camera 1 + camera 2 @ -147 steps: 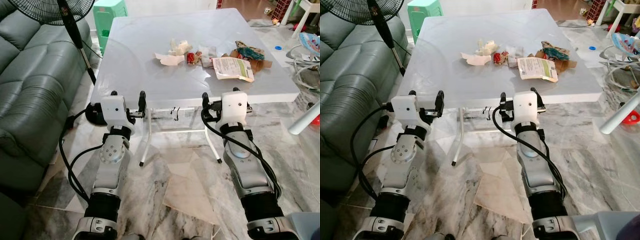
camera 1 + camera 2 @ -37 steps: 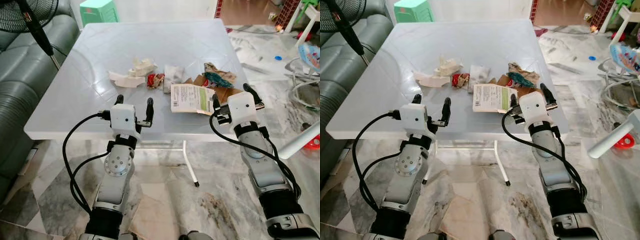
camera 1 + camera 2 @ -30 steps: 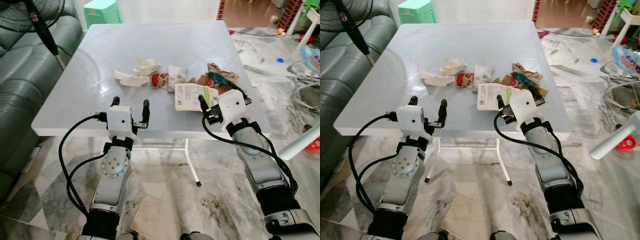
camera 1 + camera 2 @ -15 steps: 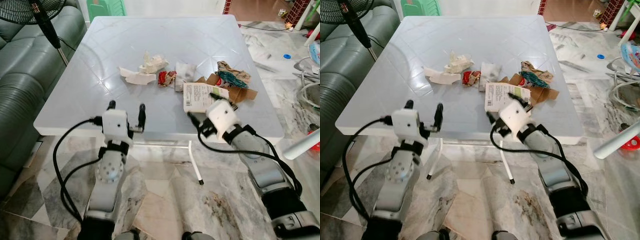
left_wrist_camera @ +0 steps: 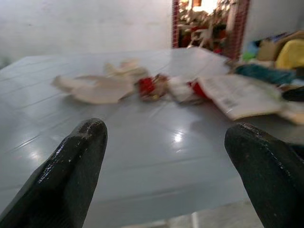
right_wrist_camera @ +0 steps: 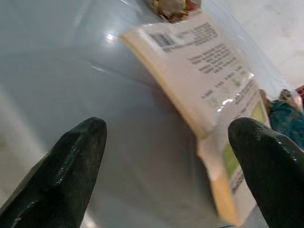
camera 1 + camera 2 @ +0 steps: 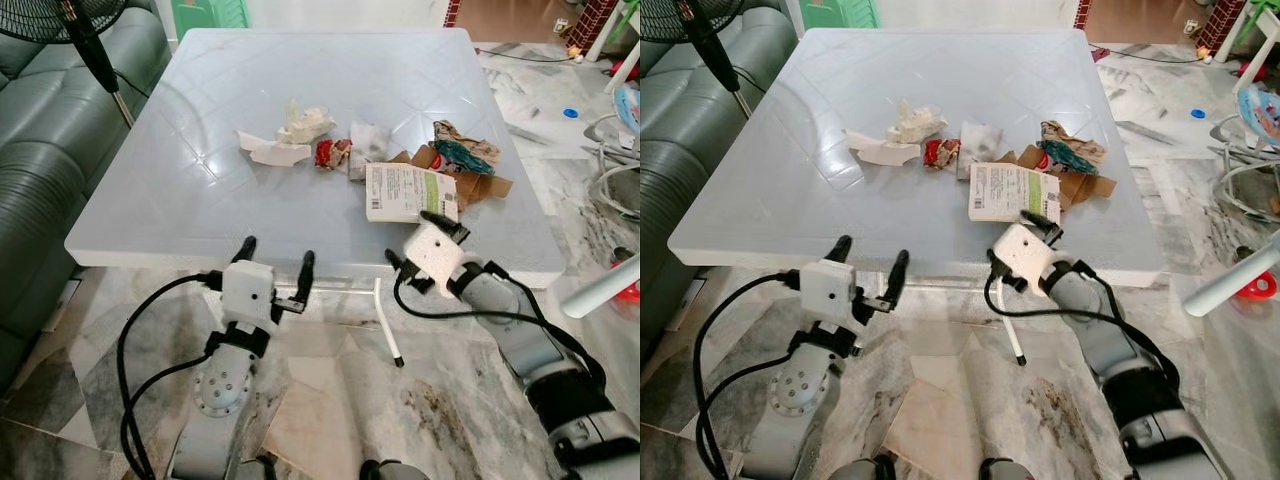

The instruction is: Picking trash to rubbish bin

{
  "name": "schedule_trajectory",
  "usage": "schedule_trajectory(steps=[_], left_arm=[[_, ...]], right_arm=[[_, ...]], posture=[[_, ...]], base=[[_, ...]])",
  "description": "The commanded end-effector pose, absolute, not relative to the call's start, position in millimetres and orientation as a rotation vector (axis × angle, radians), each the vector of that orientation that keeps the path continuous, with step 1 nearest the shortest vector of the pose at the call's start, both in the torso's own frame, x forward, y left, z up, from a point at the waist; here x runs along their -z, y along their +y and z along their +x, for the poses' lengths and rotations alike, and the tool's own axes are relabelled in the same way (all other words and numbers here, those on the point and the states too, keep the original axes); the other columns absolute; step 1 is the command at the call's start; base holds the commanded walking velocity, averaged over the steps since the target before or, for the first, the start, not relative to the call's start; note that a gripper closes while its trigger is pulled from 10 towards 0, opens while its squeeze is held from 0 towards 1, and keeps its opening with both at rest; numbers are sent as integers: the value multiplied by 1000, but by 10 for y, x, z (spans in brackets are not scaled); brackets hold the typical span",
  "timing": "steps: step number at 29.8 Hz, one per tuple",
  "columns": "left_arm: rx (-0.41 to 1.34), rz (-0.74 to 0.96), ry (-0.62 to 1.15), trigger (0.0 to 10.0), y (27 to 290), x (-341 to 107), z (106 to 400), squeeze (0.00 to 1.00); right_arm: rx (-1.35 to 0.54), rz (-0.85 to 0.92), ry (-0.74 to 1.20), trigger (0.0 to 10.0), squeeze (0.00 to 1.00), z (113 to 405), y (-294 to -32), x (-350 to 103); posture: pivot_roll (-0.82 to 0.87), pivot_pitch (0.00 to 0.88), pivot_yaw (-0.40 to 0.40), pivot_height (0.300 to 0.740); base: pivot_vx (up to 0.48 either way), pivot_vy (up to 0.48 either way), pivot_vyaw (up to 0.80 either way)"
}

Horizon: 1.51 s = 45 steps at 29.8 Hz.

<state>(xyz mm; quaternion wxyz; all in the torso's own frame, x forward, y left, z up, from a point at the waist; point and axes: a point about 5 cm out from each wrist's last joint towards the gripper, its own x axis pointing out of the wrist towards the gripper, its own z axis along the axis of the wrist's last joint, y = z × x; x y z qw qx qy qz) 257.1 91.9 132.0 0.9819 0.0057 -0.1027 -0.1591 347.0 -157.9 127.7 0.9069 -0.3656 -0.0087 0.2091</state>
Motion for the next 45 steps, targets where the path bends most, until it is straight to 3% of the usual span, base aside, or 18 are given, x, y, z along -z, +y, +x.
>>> schedule_trajectory(steps=[1, 7, 20, 21, 22, 45], left_arm=[[389, -23, -200, 10000, 845, -1377, 2559, 0], [610, -42, -117, 10000, 627, -1366, 2459, 0], [656, -31, -66, 10000, 612, -1330, 2399, 0], [658, -32, -62, 10000, 616, -1334, 2403, 0], [658, -32, -61, 10000, 617, -1334, 2403, 0], [675, -28, -69, 10000, 603, -1371, 2452, 0]], right_arm=[[-406, -793, 14, 10000, 0, 3496, -1635, -1227], [-329, -854, 27, 10000, 0, 3618, -1685, -1233], [-242, -897, 60, 10000, 0, 3775, -1631, -1220], [-230, -891, 54, 4510, 0, 3800, -1610, -1245], [-224, -889, 49, 0, 0, 3811, -1598, -1260], [-87, -820, -89, 0, 0, 3893, -1587, -1485]], posture=[[-29, 187, -20, 740], [-17, 192, -18, 740], [-6, 199, -29, 740], [-6, 199, -29, 740], [-6, 199, -29, 740], [-22, 194, -27, 740]], base=[[0, 0, 0], [0, 0, 0], [0, 0, 0], [0, 0, 0], [0, 0, 0], [0, 0, 0]])
